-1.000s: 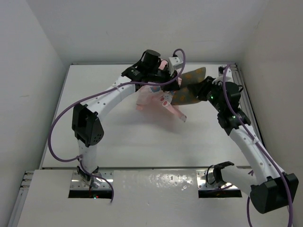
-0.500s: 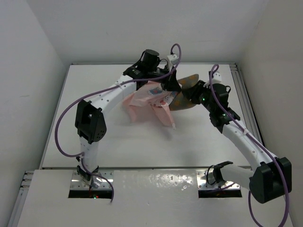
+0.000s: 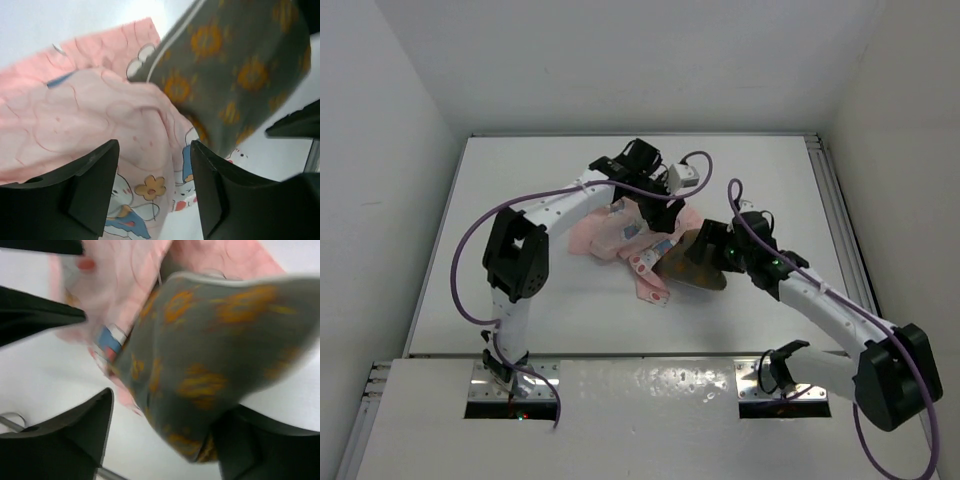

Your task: Put the pillow into the pillowcase

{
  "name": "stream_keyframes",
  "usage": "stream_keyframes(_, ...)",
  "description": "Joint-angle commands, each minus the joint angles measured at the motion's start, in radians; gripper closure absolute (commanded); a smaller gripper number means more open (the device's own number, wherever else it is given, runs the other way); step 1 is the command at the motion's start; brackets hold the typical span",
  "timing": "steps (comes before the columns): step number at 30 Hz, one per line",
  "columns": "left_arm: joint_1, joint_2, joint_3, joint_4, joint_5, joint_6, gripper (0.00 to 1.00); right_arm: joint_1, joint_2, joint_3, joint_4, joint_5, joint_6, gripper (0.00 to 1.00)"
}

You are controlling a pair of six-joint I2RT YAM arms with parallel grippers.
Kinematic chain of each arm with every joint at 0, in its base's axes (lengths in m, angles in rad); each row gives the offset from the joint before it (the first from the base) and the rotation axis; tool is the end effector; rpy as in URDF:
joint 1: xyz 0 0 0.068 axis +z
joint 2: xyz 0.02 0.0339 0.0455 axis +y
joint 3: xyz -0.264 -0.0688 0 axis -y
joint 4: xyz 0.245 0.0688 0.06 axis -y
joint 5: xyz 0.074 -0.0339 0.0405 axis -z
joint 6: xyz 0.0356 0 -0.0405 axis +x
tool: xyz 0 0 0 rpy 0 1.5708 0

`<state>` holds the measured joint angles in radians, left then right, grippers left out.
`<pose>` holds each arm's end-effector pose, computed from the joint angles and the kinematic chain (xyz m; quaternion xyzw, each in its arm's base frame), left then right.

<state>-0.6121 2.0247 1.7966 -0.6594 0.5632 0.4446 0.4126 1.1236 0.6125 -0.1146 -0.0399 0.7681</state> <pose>0.3604 -0.2762 0.2731 0.5367 0.7347 -0.2878 0.2988 0.2172 0.0966 0.2199 0.1485 0.8778 0.2681 0.3682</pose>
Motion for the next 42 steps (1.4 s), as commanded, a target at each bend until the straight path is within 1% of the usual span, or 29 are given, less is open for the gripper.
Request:
stream_keyframes(1, 0.015, -0.119, -0.026, -0.069, -0.028, 0.178, 0.42, 0.009, -0.048, 0.0, -0.13, 0.075, -0.041, 0.03)
stream_keyframes(2, 0.017, -0.124, -0.029, -0.057, -0.039, 0.166, 0.42, -0.006, -0.079, -0.011, -0.148, 0.119, -0.047, 0.01)
stream_keyframes(3, 0.017, -0.12, -0.034, -0.034, -0.055, 0.145, 0.42, -0.056, -0.135, -0.022, -0.154, 0.164, -0.055, 0.01)
stream_keyframes(6, 0.0, -0.078, -0.017, 0.062, -0.146, 0.054, 0.42, -0.162, -0.182, -0.028, -0.099, 0.155, -0.098, 0.01)
stream_keyframes(7, -0.009, -0.061, -0.002, 0.09, -0.182, 0.037, 0.42, -0.187, -0.168, -0.016, -0.089, 0.109, -0.119, 0.12)
stream_keyframes(8, -0.017, -0.046, 0.024, 0.102, -0.195, 0.034, 0.42, -0.208, -0.145, 0.004, -0.074, 0.072, -0.127, 0.26)
stream_keyframes(9, -0.034, -0.019, 0.033, 0.124, -0.203, 0.036, 0.42, -0.254, -0.074, 0.042, -0.068, 0.043, -0.13, 0.4)
stream_keyframes(10, -0.04, -0.006, 0.041, 0.136, -0.201, 0.036, 0.42, -0.274, -0.033, 0.061, -0.06, -0.054, -0.125, 0.51)
stream_keyframes(11, -0.046, 0.003, 0.047, 0.148, -0.198, 0.032, 0.42, -0.294, 0.007, 0.072, -0.018, -0.101, -0.122, 0.52)
stream_keyframes(12, -0.055, 0.017, 0.044, 0.171, -0.197, 0.034, 0.4, -0.326, 0.089, 0.087, 0.004, -0.153, -0.119, 0.45)
stream_keyframes(13, -0.06, 0.025, 0.044, 0.181, -0.197, 0.034, 0.39, -0.337, 0.132, 0.095, 0.033, -0.246, -0.118, 0.35)
stream_keyframes(14, -0.063, 0.031, 0.038, 0.191, -0.201, 0.032, 0.38, -0.345, 0.171, 0.105, 0.061, -0.283, -0.127, 0.24)
stream_keyframes(15, -0.074, 0.048, 0.035, 0.207, -0.212, 0.035, 0.37, -0.342, 0.215, 0.137, 0.065, -0.297, -0.145, 0.2)
stream_keyframes(16, -0.077, 0.057, 0.03, 0.216, -0.232, 0.034, 0.36, -0.336, 0.29, 0.15, 0.069, -0.31, -0.171, 0.18)
stream_keyframes(18, -0.086, 0.083, 0.02, 0.236, -0.249, 0.037, 0.36, -0.324, 0.353, 0.171, 0.091, -0.351, -0.194, 0.15)
stream_keyframes(21, -0.095, 0.117, 0.011, 0.236, -0.25, 0.032, 0.37, -0.314, 0.445, 0.152, 0.161, -0.481, -0.236, 0.08)
stream_keyframes(23, -0.097, 0.129, 0.003, 0.219, -0.234, 0.028, 0.38, -0.298, 0.467, 0.127, 0.185, -0.534, -0.273, 0.08)
stream_keyframes(25, -0.098, 0.135, -0.011, 0.187, -0.215, 0.032, 0.41, -0.282, 0.467, 0.083, 0.199, -0.538, -0.291, 0.1)
stream_keyframes(26, -0.098, 0.141, -0.019, 0.178, -0.215, 0.032, 0.46, -0.273, 0.469, 0.069, 0.208, -0.538, -0.294, 0.12)
stream_keyframes(27, -0.097, 0.143, -0.025, 0.159, -0.215, 0.032, 0.59, -0.273, 0.472, 0.047, 0.211, -0.537, -0.293, 0.18)
stream_keyframes(28, -0.098, 0.146, -0.035, 0.152, -0.22, 0.028, 0.69, -0.27, 0.478, 0.038, 0.226, -0.538, -0.282, 0.36)
stream_keyframes(29, -0.098, 0.147, -0.037, 0.147, -0.221, 0.026, 0.79, -0.27, 0.482, 0.032, 0.239, -0.543, -0.271, 0.45)
stream_keyframes(30, -0.097, 0.147, -0.037, 0.142, -0.224, 0.023, 0.98, -0.267, 0.495, 0.02, 0.253, -0.561, -0.263, 0.53)
stream_keyframes(31, -0.097, 0.146, -0.02, 0.144, -0.224, 0.005, 1.0, -0.265, 0.501, 0.015, 0.269, -0.574, -0.241, 0.78)
stream_keyframes(32, -0.092, 0.14, -0.004, 0.145, -0.215, -0.006, 1.0, -0.258, 0.507, 0.012, 0.295, -0.581, -0.228, 0.92)
stream_keyframes(33, -0.087, 0.138, 0.016, 0.142, -0.2, -0.012, 1.0, -0.25, 0.507, 0.01, 0.305, -0.584, -0.221, 1.0)
stream_keyframes(37, -0.077, 0.114, 0.167, 0.092, -0.135, 0.017, 1.0, -0.227, 0.446, 0.006, 0.337, -0.591, -0.193, 1.0)
stream_keyframes(39, -0.066, 0.072, 0.175, 0.069, -0.111, 0.054, 1.0, -0.219, 0.398, -0.008, 0.372, -0.594, -0.187, 1.0)
stream_keyframes(42, -0.058, 0.01, 0.132, 0.04, -0.126, 0.143, 1.0, -0.196, 0.296, -0.04, 0.406, -0.597, -0.184, 1.0)
